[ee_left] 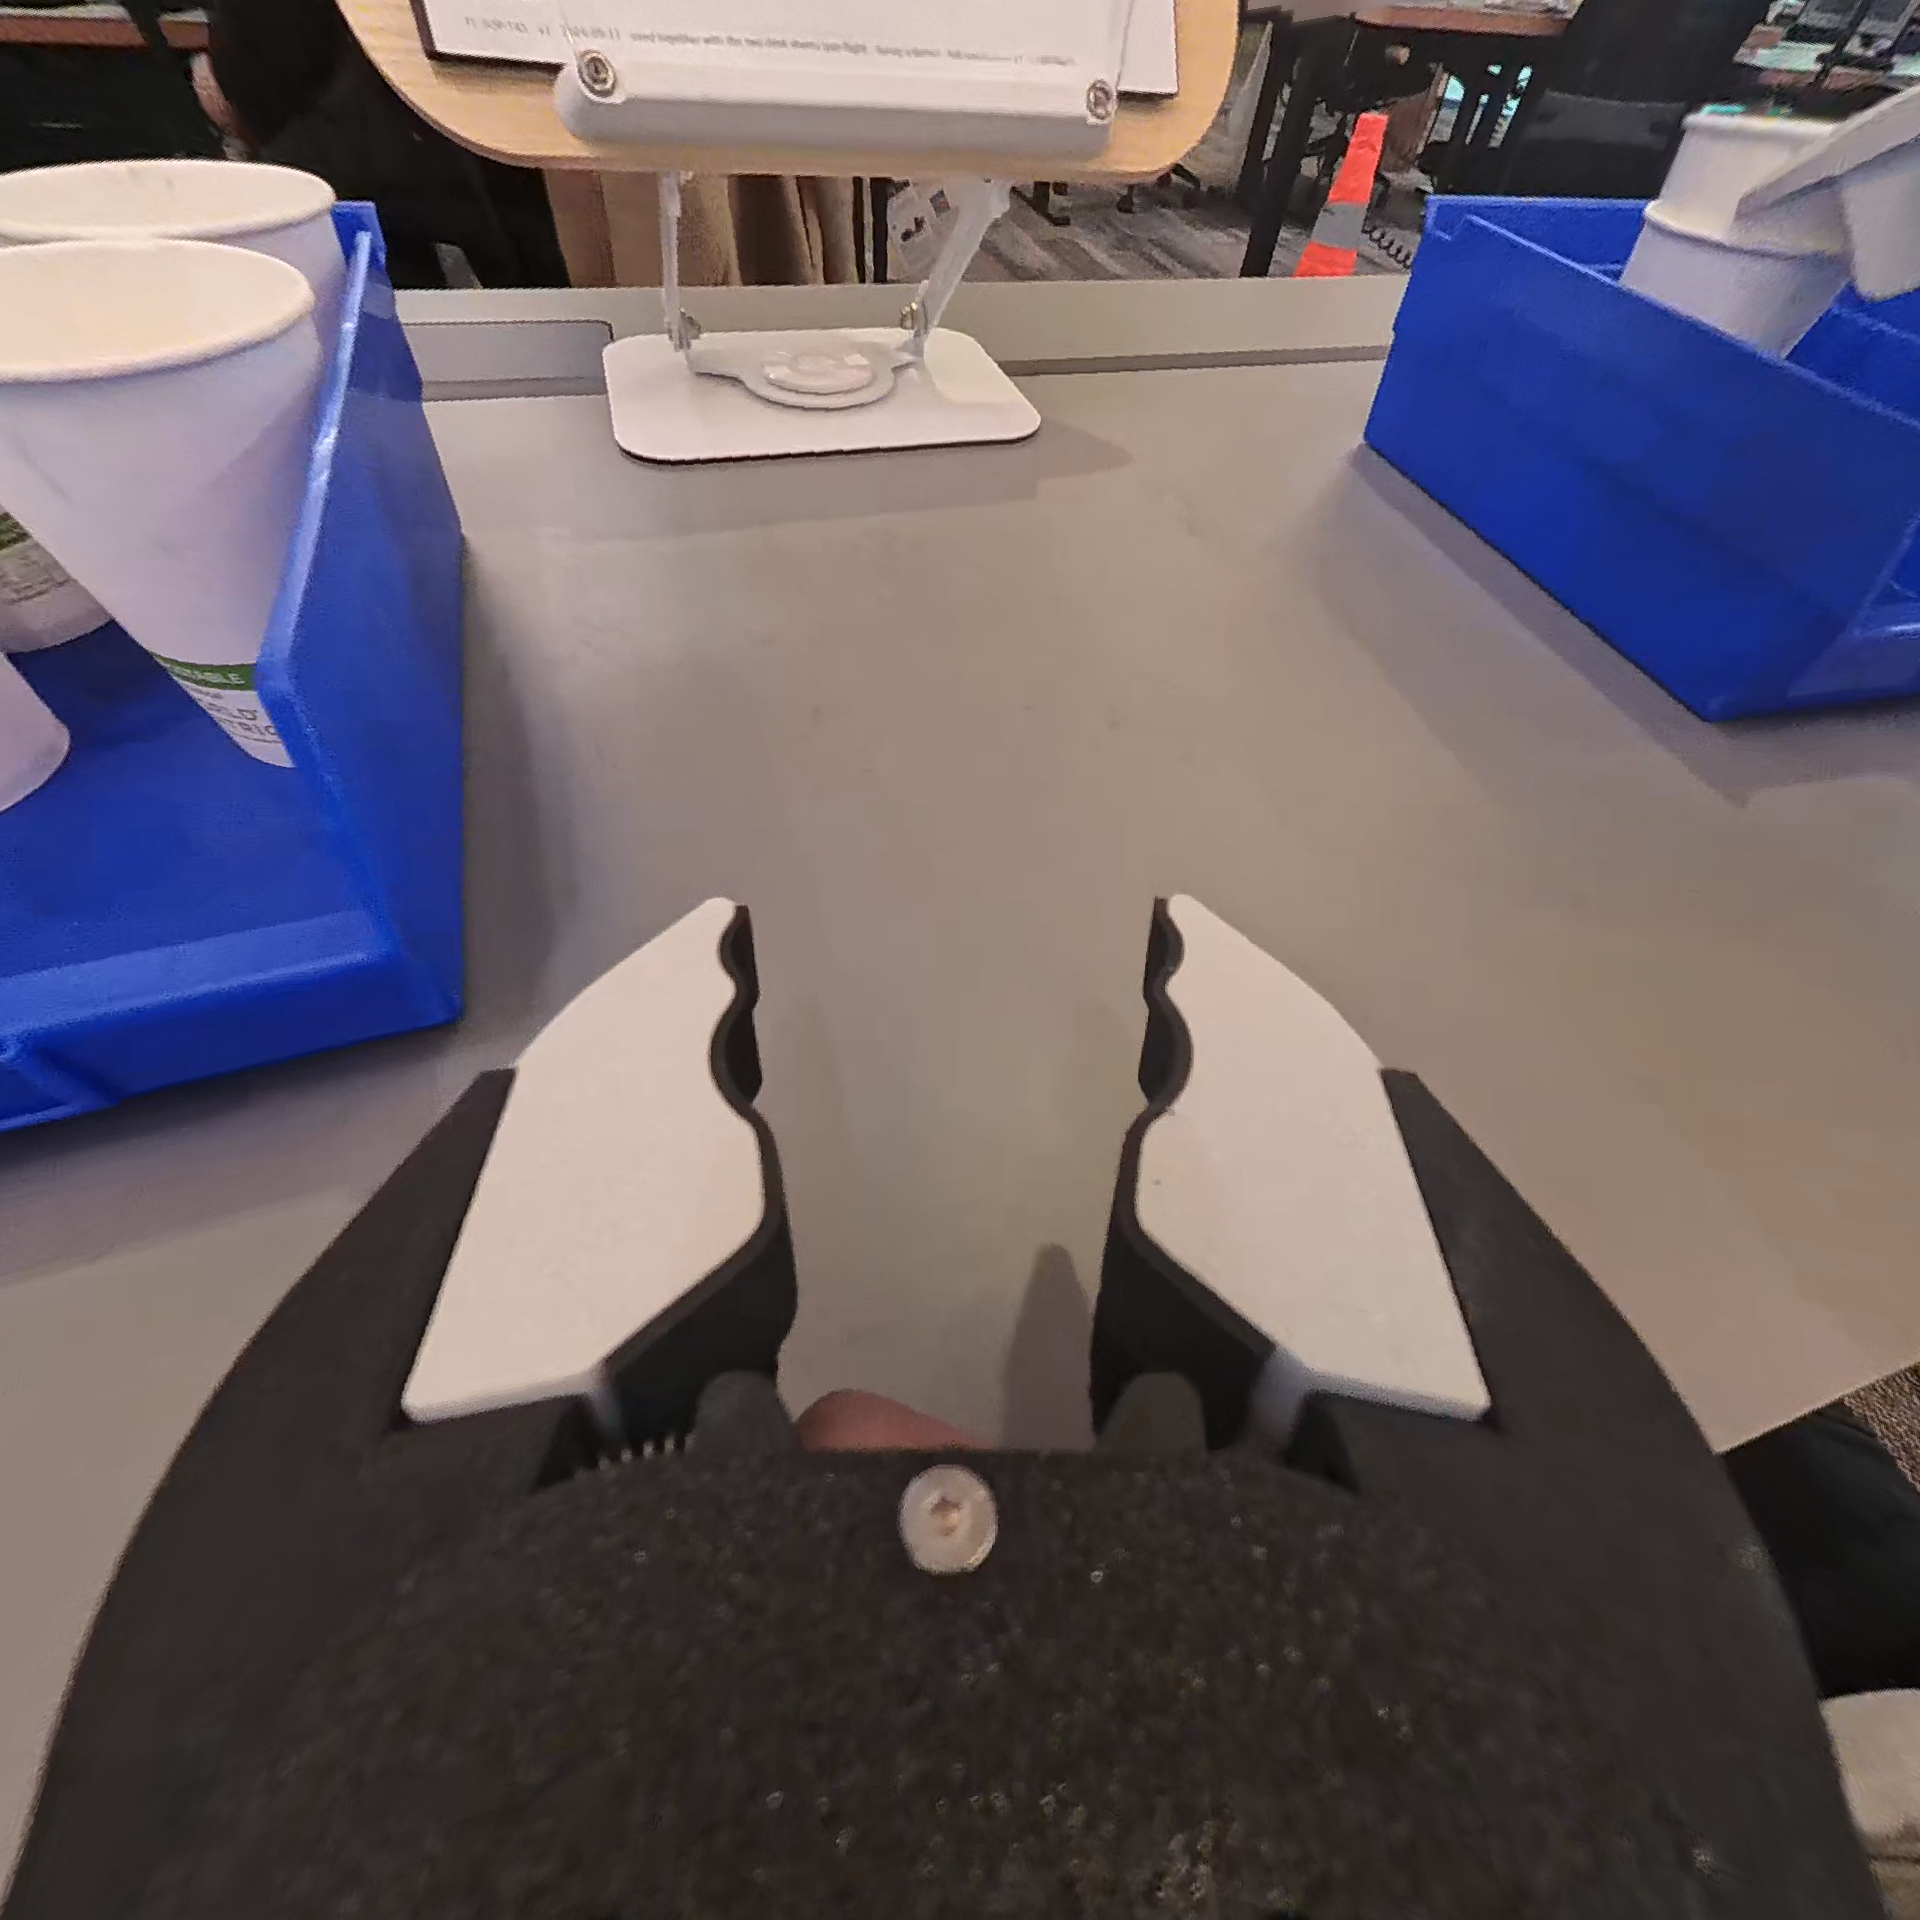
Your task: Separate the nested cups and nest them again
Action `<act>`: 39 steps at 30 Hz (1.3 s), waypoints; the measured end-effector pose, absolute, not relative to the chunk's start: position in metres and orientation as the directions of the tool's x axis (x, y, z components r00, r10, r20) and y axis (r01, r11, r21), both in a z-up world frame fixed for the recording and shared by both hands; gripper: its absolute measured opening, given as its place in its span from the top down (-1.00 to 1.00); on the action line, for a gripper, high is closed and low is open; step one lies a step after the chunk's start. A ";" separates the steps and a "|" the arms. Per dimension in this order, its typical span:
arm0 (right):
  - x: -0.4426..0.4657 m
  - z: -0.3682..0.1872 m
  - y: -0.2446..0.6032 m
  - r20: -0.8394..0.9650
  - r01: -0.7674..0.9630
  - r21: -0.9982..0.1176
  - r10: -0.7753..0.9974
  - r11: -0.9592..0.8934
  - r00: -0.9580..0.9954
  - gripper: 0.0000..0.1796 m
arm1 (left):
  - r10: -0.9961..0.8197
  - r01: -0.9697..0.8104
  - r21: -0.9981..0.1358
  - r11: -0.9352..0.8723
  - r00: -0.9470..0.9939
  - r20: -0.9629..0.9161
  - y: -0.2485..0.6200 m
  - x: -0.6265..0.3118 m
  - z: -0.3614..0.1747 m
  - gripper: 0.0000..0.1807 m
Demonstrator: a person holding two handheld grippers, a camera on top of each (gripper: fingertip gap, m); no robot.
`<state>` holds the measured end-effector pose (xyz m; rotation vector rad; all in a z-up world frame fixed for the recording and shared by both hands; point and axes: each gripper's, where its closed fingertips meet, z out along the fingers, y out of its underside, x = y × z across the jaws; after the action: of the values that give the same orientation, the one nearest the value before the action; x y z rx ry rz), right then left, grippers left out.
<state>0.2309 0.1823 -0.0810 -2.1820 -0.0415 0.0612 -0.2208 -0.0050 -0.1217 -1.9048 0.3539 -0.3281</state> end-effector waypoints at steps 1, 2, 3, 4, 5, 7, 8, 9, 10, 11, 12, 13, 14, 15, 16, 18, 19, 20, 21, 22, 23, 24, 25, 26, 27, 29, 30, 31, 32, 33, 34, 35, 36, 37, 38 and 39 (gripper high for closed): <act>0.232 -0.080 0.181 -0.029 0.011 -0.815 0.060 -0.580 0.998 0.02 | -0.401 -0.090 -0.936 -0.341 0.914 0.058 -0.006 -0.220 -0.122 0.21; 0.233 -0.079 0.180 -0.025 0.016 -0.811 0.062 -0.585 0.998 0.01 | -0.406 -0.091 -0.935 -0.343 0.912 0.060 -0.006 -0.218 -0.123 0.21; 0.234 -0.078 0.178 -0.022 0.024 -0.807 0.070 -0.591 0.997 0.01 | -0.411 -0.090 -0.934 -0.347 0.909 0.064 -0.007 -0.217 -0.123 0.21; 0.234 -0.077 0.176 -0.019 0.034 -0.802 0.082 -0.596 0.996 0.01 | -0.415 -0.090 -0.932 -0.350 0.907 0.069 -0.008 -0.216 -0.124 0.21; 0.234 -0.075 0.173 -0.008 0.046 -0.800 0.088 -0.598 0.996 0.01 | -0.419 -0.089 -0.931 -0.355 0.905 0.073 -0.008 -0.215 -0.125 0.21; 0.234 -0.067 0.162 0.043 0.089 -0.807 0.093 -0.584 0.995 0.01 | -0.420 -0.086 -0.928 -0.362 0.904 0.081 -0.008 -0.215 -0.126 0.21; 0.231 -0.061 0.153 0.068 0.109 -0.819 0.094 -0.563 0.993 0.02 | -0.416 -0.081 -0.929 -0.362 0.905 0.083 -0.008 -0.217 -0.126 0.21; 0.223 -0.052 0.142 0.081 0.123 -0.839 0.101 -0.530 0.992 0.02 | -0.410 -0.079 -0.930 -0.358 0.908 0.081 -0.007 -0.219 -0.125 0.21; 0.207 -0.042 0.129 0.071 0.122 -0.870 0.122 -0.478 0.990 0.04 | -0.400 -0.077 -0.933 -0.350 0.913 0.075 -0.005 -0.223 -0.123 0.21; 0.182 -0.034 0.114 0.041 0.108 -0.901 0.166 -0.421 0.985 0.07 | -0.388 -0.075 -0.937 -0.342 0.919 0.068 -0.003 -0.228 -0.121 0.21; 0.153 -0.030 0.095 0.009 0.097 -0.923 0.232 -0.373 0.973 0.09 | -0.373 -0.073 -0.940 -0.333 0.926 0.061 -0.001 -0.233 -0.119 0.20; 0.123 -0.031 0.076 -0.016 0.090 -0.935 0.295 -0.342 0.955 0.09 | -0.356 -0.070 -0.943 -0.325 0.933 0.053 0.001 -0.241 -0.116 0.20; 0.093 -0.036 0.057 -0.043 0.076 -0.944 0.346 -0.322 0.937 0.09 | -0.338 -0.064 -0.945 -0.320 0.940 0.051 0.003 -0.249 -0.113 0.19; 0.063 -0.043 0.037 -0.079 0.053 -0.950 0.400 -0.308 0.913 0.10 | -0.320 -0.051 -0.947 -0.317 0.946 0.057 0.005 -0.258 -0.108 0.19; 0.033 -0.054 0.019 -0.119 0.030 -0.951 0.454 -0.309 0.883 0.13 | -0.301 -0.035 -0.948 -0.317 0.951 0.066 0.007 -0.268 -0.104 0.18; -0.018 -0.082 -0.012 -0.219 -0.019 -0.932 0.520 -0.363 0.825 0.14 | -0.267 -0.017 -0.948 -0.317 0.961 0.073 0.015 -0.290 -0.094 0.15; -0.041 -0.095 -0.025 -0.265 -0.030 -0.917 0.552 -0.397 0.791 0.14 | -0.248 -0.008 -0.949 -0.315 0.966 0.074 0.021 -0.303 -0.088 0.15; -0.060 -0.106 -0.036 -0.302 -0.036 -0.904 0.579 -0.426 0.757 0.14 | -0.238 0.003 -0.949 -0.316 0.968 0.082 0.028 -0.315 -0.082 0.14; -0.074 -0.115 -0.045 -0.333 -0.036 -0.891 0.596 -0.453 0.731 0.15 | -0.246 0.008 -0.946 -0.323 0.965 0.092 0.037 -0.324 -0.076 0.12; -0.084 -0.123 -0.051 -0.354 -0.028 -0.878 0.610 -0.477 0.709 0.16 | -0.264 -0.001 -0.942 -0.336 0.960 0.093 0.048 -0.332 -0.071 0.10; -0.092 -0.127 -0.056 -0.364 -0.012 -0.871 0.629 -0.491 0.687 0.16 | -0.279 -0.021 -0.936 -0.351 0.957 0.083 0.060 -0.340 -0.068 0.11; -0.094 -0.127 -0.059 -0.359 0.004 -0.872 0.644 -0.490 0.675 0.17 | -0.293 -0.049 -0.926 -0.373 0.954 0.067 0.073 -0.348 -0.067 0.10; -0.093 -0.126 -0.059 -0.340 0.018 -0.879 0.653 -0.476 0.676 0.18 | -0.321 -0.082 -0.911 -0.404 0.945 0.057 0.085 -0.352 -0.069 0.09; -0.089 -0.124 -0.058 -0.313 0.036 -0.888 0.659 -0.458 0.684 0.19 | -0.359 -0.125 -0.895 -0.429 0.932 0.042 0.096 -0.353 -0.073 0.09; -0.084 -0.121 -0.056 -0.285 0.053 -0.896 0.663 -0.441 0.692 0.19 | -0.377 -0.171 -0.878 -0.447 0.926 0.012 0.109 -0.357 -0.079 0.09; -0.069 -0.114 -0.050 -0.249 0.065 -0.908 0.657 -0.415 0.712 0.20 | -0.400 -0.252 -0.843 -0.475 0.915 -0.048 0.130 -0.362 -0.093 0.07; -0.062 -0.109 -0.047 -0.245 0.056 -0.912 0.647 -0.407 0.722 0.20 | -0.409 -0.277 -0.832 -0.481 0.910 -0.067 0.140 -0.362 -0.100 0.08; -0.055 -0.105 -0.044 -0.251 0.038 -0.914 0.638 -0.404 0.728 0.21 | -0.399 -0.289 -0.820 -0.494 0.913 -0.082 0.149 -0.365 -0.107 0.08; -0.050 -0.101 -0.043 -0.266 0.014 -0.915 0.628 -0.404 0.732 0.23 | -0.394 -0.294 -0.812 -0.505 0.915 -0.086 0.157 -0.367 -0.112 0.07; -0.045 -0.098 -0.042 -0.286 -0.012 -0.913 0.618 -0.408 0.732 0.24 | -0.397 -0.294 -0.808 -0.511 0.914 -0.081 0.165 -0.367 -0.116 0.06; -0.041 -0.096 -0.042 -0.308 -0.039 -0.910 0.611 -0.412 0.730 0.25 | -0.396 -0.290 -0.803 -0.520 0.915 -0.075 0.171 -0.367 -0.120 0.06; -0.039 -0.094 -0.042 -0.329 -0.063 -0.906 0.605 -0.418 0.725 0.26 | -0.393 -0.292 -0.794 -0.533 0.917 -0.073 0.178 -0.367 -0.122 0.06; -0.038 -0.093 -0.043 -0.348 -0.082 -0.902 0.600 -0.424 0.721 0.27 | -0.395 -0.297 -0.789 -0.539 0.916 -0.075 0.184 -0.367 -0.123 0.03; -0.038 -0.093 -0.044 -0.364 -0.098 -0.898 0.597 -0.430 0.715 0.27 | -0.404 -0.300 -0.790 -0.534 0.912 -0.073 0.189 -0.364 -0.122 0.02; -0.038 -0.093 -0.045 -0.376 -0.108 -0.893 0.594 -0.437 0.711 0.28 | -0.414 -0.301 -0.792 -0.531 0.908 -0.068 0.193 -0.361 -0.122 0.02; -0.039 -0.095 -0.046 -0.385 -0.112 -0.889 0.592 -0.445 0.708 0.28 | -0.423 -0.302 -0.789 -0.535 0.904 -0.060 0.196 -0.358 -0.122 0.03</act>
<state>-0.0389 -0.0457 -0.0948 -1.8704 -0.3741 0.8439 -0.3577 0.1964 -0.1220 -2.1736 0.5164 -0.1723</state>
